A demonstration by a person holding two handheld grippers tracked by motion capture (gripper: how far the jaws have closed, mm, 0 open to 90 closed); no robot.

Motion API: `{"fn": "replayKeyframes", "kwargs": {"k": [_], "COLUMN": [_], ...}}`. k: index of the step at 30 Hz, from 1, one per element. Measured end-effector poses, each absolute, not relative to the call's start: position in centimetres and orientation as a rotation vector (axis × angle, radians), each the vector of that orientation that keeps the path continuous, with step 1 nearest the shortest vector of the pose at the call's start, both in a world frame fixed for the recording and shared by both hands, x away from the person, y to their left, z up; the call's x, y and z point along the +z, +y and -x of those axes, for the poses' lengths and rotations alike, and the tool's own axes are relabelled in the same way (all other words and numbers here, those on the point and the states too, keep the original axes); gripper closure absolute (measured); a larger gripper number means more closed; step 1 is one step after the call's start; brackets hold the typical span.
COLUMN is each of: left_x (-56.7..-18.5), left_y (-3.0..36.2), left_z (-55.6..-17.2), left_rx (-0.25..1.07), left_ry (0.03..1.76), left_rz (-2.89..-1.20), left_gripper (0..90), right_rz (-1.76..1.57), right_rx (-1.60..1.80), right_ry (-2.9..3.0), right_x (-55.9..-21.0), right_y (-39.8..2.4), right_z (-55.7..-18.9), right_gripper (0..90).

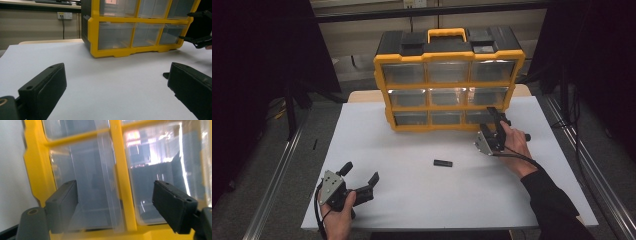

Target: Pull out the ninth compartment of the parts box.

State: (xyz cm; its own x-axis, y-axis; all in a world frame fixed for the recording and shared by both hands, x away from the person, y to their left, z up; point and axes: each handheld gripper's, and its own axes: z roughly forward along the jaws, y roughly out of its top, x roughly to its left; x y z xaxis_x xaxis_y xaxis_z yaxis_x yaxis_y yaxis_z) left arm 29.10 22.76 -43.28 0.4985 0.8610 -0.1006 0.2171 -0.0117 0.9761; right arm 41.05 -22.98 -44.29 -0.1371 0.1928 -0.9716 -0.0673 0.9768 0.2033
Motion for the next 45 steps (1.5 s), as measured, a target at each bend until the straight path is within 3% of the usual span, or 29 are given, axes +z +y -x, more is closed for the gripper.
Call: {"fn": "replayKeyframes", "kwargs": {"k": [2,9,16,17,36,45], "left_x": [-43.3,-43.2,-43.2,-43.2,-43.1,-43.1], "left_y": [22.8,22.8,22.8,22.8,22.8,22.8], "left_z": [-29.1,-29.1,-29.0,-29.0,-29.0,-29.0], "left_rx": [0.665,0.663,0.662,0.661,0.663,0.665], "left_ry": [0.969,0.966,0.963,0.964,0.956,0.956], "left_rz": [-1.533,-1.523,-1.524,-1.524,-1.528,-1.537], "left_gripper": [2.1,2.1,2.2,2.1,2.1,2.2], "right_rz": [-0.108,-0.100,-0.110,-0.106,-0.085,-0.091], "right_rx": [0.217,0.128,0.111,0.107,0.043,0.056], "right_ry": [1.695,1.715,1.709,1.722,1.697,1.705], "right_x": [-44.4,-45.0,-45.2,-45.1,-44.8,-44.7], "right_y": [-23.1,-23.8,-24.1,-24.0,-23.6,-23.8], "right_z": [-41.2,-41.8,-41.8,-41.9,-42.2,-42.1], "right_gripper": [22.3,42.6,52.0,59.3,78.4,79.2]}}
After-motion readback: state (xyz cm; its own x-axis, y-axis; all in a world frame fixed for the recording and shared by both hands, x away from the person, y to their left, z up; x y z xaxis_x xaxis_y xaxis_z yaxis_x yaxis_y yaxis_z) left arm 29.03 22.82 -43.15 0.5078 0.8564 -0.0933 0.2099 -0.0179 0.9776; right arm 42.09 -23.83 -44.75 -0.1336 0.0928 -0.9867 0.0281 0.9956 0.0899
